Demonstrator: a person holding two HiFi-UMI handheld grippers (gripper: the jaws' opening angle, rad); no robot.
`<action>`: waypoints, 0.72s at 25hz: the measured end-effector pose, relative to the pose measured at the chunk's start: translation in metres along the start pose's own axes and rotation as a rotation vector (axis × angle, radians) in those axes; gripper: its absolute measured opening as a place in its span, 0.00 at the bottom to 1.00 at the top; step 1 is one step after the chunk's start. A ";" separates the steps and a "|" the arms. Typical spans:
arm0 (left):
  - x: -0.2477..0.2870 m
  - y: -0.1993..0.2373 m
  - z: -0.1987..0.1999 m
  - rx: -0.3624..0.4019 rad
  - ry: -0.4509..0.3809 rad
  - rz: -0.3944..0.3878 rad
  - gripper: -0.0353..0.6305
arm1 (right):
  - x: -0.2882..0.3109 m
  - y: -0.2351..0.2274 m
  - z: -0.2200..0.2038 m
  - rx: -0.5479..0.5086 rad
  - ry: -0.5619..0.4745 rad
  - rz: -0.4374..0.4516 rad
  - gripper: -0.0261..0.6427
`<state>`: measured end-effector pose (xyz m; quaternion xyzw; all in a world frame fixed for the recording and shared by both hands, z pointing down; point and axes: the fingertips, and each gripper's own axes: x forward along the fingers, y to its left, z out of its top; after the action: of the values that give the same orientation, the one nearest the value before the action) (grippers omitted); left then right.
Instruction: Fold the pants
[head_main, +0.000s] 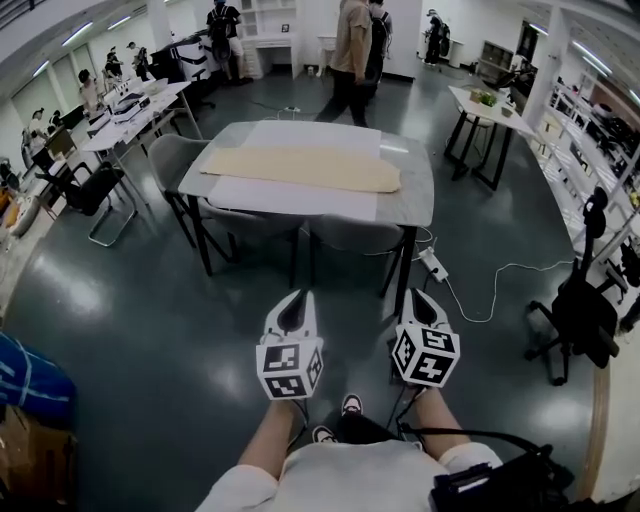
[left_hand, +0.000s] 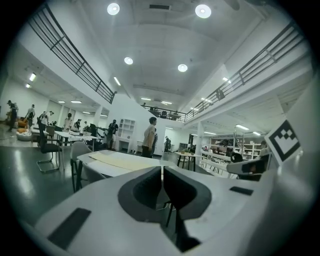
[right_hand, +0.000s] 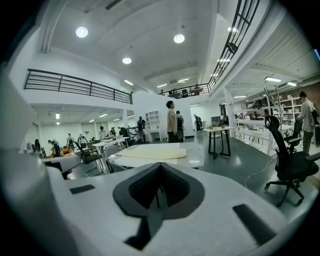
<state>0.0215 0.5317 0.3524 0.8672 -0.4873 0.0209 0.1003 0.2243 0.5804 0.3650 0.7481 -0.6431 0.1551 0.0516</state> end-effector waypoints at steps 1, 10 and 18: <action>0.002 0.003 0.000 -0.001 0.002 0.007 0.08 | 0.004 0.000 0.001 0.000 0.003 -0.001 0.03; 0.053 0.052 -0.003 -0.013 0.025 0.065 0.08 | 0.075 0.002 0.011 0.025 0.025 -0.007 0.03; 0.169 0.096 0.023 -0.008 0.020 0.084 0.08 | 0.194 -0.009 0.044 0.052 0.043 -0.012 0.03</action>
<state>0.0275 0.3369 0.3675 0.8452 -0.5225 0.0316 0.1078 0.2648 0.3860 0.3827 0.7494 -0.6332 0.1875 0.0471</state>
